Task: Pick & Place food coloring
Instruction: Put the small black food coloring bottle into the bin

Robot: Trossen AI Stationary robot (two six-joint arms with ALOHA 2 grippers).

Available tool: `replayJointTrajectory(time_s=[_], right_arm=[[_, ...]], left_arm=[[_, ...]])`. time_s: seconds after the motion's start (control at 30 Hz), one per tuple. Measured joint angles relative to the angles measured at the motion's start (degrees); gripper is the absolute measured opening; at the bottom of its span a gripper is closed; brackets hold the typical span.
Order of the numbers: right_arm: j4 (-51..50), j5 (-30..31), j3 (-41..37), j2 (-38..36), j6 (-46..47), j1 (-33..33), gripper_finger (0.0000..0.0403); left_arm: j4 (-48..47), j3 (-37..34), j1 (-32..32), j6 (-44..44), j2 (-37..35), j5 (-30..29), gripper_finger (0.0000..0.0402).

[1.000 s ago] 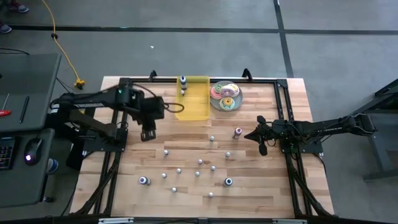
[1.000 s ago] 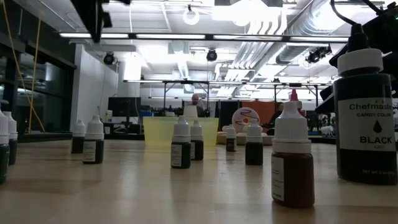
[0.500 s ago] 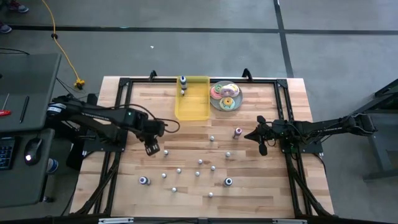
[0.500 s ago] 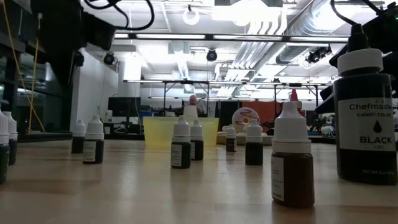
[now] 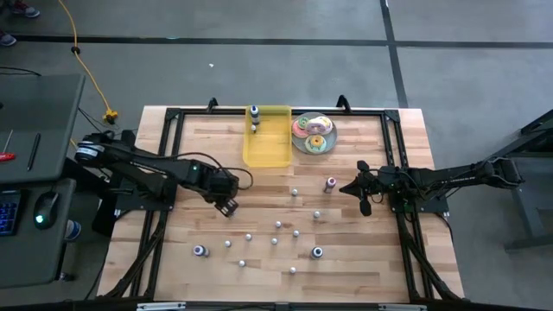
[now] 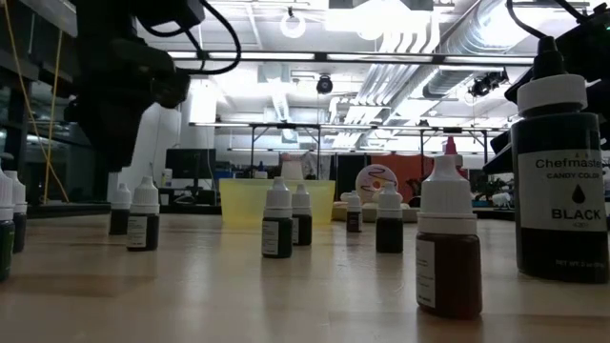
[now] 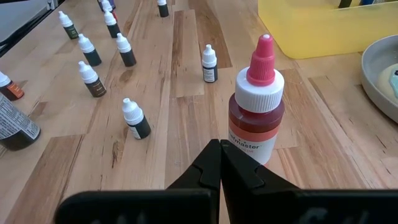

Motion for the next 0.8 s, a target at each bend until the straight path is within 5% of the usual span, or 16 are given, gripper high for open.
replayJointTrajectory(time_s=[0.3,0.8], right_arm=[[0.0,0.0,0.0,0.0,0.0,0.0,0.0],[0.0,0.0,0.0,0.0,0.0,0.0,0.0]], left_arm=[[4.0,0.7,-2.8,3.6,1.5,-0.2,0.0134],[-0.1,3.2,-6.6,9.5,4.6,-1.9,0.0244]])
